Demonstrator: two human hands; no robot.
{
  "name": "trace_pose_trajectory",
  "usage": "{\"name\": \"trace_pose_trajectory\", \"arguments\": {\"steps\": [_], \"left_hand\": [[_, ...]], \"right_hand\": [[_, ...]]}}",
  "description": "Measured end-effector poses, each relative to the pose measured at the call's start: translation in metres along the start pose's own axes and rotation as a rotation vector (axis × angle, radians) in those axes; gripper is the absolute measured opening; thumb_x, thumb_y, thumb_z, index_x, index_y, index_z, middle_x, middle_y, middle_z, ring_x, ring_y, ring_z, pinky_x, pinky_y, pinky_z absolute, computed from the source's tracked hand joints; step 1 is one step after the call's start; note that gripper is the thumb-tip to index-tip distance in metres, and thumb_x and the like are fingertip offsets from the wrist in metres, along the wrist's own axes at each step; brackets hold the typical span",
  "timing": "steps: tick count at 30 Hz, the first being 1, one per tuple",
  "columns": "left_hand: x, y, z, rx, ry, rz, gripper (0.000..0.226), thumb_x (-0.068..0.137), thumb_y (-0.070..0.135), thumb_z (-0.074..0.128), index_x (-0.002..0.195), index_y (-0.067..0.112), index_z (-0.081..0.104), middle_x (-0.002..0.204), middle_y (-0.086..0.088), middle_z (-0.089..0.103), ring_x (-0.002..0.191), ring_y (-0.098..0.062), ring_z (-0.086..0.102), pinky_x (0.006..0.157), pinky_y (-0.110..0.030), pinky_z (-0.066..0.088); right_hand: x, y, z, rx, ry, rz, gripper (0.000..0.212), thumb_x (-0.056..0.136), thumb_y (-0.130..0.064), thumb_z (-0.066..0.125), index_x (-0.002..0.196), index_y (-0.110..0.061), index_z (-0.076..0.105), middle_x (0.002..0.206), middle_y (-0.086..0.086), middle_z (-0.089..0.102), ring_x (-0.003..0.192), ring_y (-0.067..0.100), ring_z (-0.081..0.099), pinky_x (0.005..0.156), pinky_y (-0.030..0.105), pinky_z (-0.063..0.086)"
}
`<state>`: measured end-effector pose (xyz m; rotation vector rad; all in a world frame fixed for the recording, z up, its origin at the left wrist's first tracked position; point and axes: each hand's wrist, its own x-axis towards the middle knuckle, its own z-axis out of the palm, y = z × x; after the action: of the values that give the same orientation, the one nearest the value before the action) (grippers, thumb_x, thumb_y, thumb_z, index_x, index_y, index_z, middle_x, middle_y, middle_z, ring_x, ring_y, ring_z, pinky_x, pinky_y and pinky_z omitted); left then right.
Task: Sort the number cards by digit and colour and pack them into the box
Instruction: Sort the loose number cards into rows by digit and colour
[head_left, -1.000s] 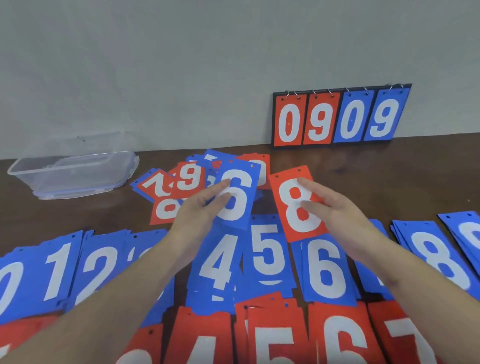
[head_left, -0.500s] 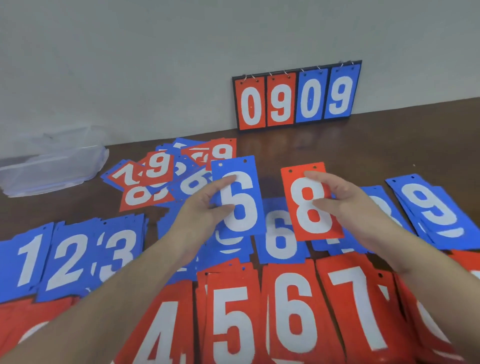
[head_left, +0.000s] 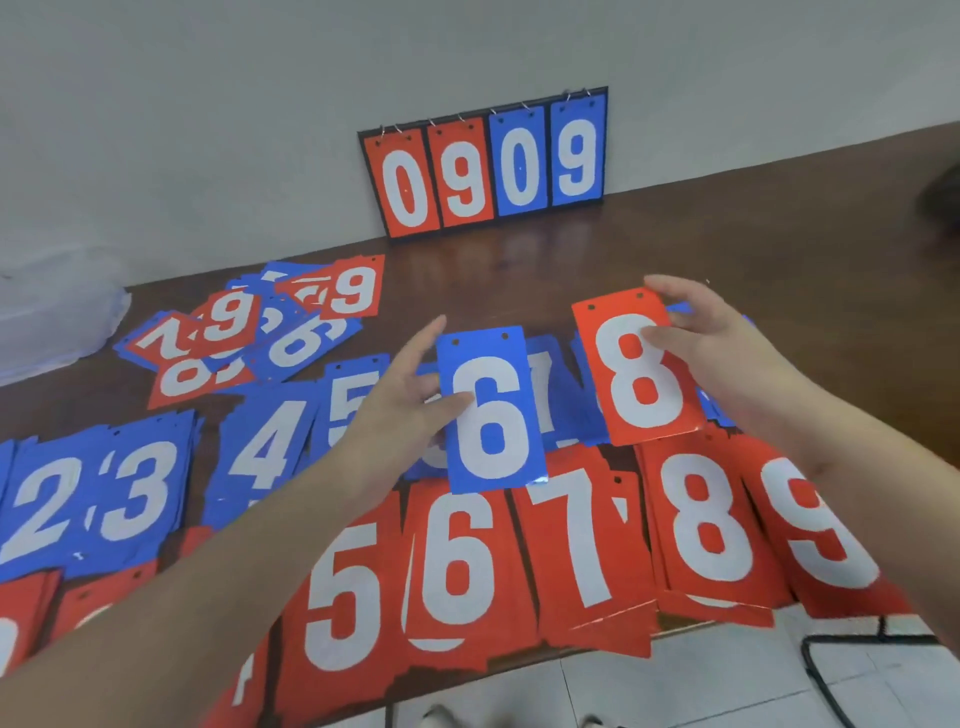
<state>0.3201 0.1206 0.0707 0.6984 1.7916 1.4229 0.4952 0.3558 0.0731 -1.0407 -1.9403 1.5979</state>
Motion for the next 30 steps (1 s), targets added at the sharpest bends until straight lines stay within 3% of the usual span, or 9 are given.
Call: {"name": "trace_pose_trajectory", "arguments": {"steps": [4, 8, 10, 13, 16, 20, 24, 27, 30], "left_hand": [[0.014, 0.0, 0.019, 0.103, 0.078, -0.014, 0.064, 0.098, 0.013, 0.065, 0.145, 0.043, 0.034, 0.109, 0.007, 0.076, 0.098, -0.014, 0.074, 0.089, -0.053, 0.058], [0.033, 0.003, 0.041, 0.066, 0.112, -0.051, 0.055, 0.095, 0.004, 0.066, 0.139, 0.029, 0.042, 0.112, 0.0, 0.074, 0.092, -0.013, 0.075, 0.072, -0.033, 0.063], [0.043, 0.008, 0.052, 0.057, 0.112, -0.06, 0.055, 0.095, 0.003, 0.066, 0.139, 0.026, 0.042, 0.111, -0.002, 0.074, 0.093, -0.016, 0.075, 0.078, -0.039, 0.063], [0.056, 0.017, 0.06, 0.097, 0.119, -0.058, 0.053, 0.094, 0.005, 0.067, 0.133, 0.032, 0.044, 0.106, 0.001, 0.076, 0.094, -0.02, 0.075, 0.088, -0.052, 0.059], [0.062, 0.022, 0.051, 0.171, 0.176, -0.066, 0.054, 0.093, 0.005, 0.065, 0.13, 0.039, 0.045, 0.106, 0.002, 0.075, 0.097, -0.022, 0.074, 0.089, -0.053, 0.059], [0.062, 0.015, 0.021, 0.226, 0.324, -0.123, 0.058, 0.092, 0.0, 0.059, 0.134, 0.037, 0.046, 0.113, 0.002, 0.066, 0.101, -0.022, 0.069, 0.079, -0.039, 0.057], [0.06, -0.002, 0.0, 0.304, 0.369, -0.164, 0.061, 0.093, -0.002, 0.058, 0.139, 0.035, 0.044, 0.12, 0.004, 0.062, 0.096, -0.016, 0.068, 0.062, -0.027, 0.054], [0.058, -0.015, -0.005, 0.401, 0.354, -0.158, 0.062, 0.093, -0.002, 0.059, 0.142, 0.032, 0.04, 0.113, 0.004, 0.064, 0.089, -0.015, 0.067, 0.071, -0.037, 0.06], [0.057, -0.023, -0.005, 0.559, 0.348, -0.111, 0.065, 0.092, 0.003, 0.06, 0.146, 0.032, 0.037, 0.109, 0.001, 0.06, 0.078, -0.013, 0.063, 0.06, -0.028, 0.053]], "right_hand": [[0.003, 0.006, -0.02, 0.016, 0.012, 0.014, 0.053, 0.098, -0.012, 0.063, 0.144, -0.035, 0.048, 0.111, -0.003, 0.07, 0.089, 0.017, 0.072, 0.059, 0.025, 0.06], [0.005, 0.012, -0.037, -0.01, 0.017, 0.025, 0.053, 0.097, -0.015, 0.065, 0.142, -0.037, 0.049, 0.115, -0.004, 0.069, 0.094, 0.023, 0.073, 0.075, 0.039, 0.062], [0.006, 0.016, -0.046, -0.015, 0.024, 0.031, 0.054, 0.096, -0.015, 0.066, 0.142, -0.038, 0.049, 0.12, -0.001, 0.068, 0.097, 0.025, 0.073, 0.083, 0.047, 0.061], [0.007, 0.021, -0.056, -0.018, 0.021, 0.045, 0.054, 0.096, -0.017, 0.066, 0.142, -0.038, 0.048, 0.12, -0.001, 0.068, 0.096, 0.024, 0.073, 0.078, 0.042, 0.062], [0.008, 0.023, -0.058, -0.038, -0.011, 0.051, 0.052, 0.097, -0.02, 0.065, 0.141, -0.04, 0.047, 0.119, -0.003, 0.067, 0.095, 0.023, 0.073, 0.076, 0.041, 0.062], [0.014, 0.023, -0.053, -0.015, -0.03, 0.054, 0.051, 0.097, -0.02, 0.065, 0.14, -0.041, 0.048, 0.12, 0.0, 0.068, 0.095, 0.024, 0.072, 0.08, 0.044, 0.061], [0.016, 0.023, -0.039, 0.006, -0.059, 0.075, 0.05, 0.097, -0.018, 0.065, 0.139, -0.04, 0.049, 0.114, 0.004, 0.07, 0.091, 0.024, 0.073, 0.069, 0.035, 0.06], [0.018, 0.023, -0.03, 0.026, -0.084, 0.082, 0.049, 0.096, -0.015, 0.066, 0.136, -0.04, 0.052, 0.106, 0.006, 0.072, 0.088, 0.028, 0.074, 0.072, 0.04, 0.061], [0.018, 0.022, -0.028, 0.014, -0.085, 0.075, 0.05, 0.096, -0.016, 0.067, 0.137, -0.04, 0.051, 0.103, 0.003, 0.073, 0.088, 0.027, 0.075, 0.073, 0.042, 0.061]]}}
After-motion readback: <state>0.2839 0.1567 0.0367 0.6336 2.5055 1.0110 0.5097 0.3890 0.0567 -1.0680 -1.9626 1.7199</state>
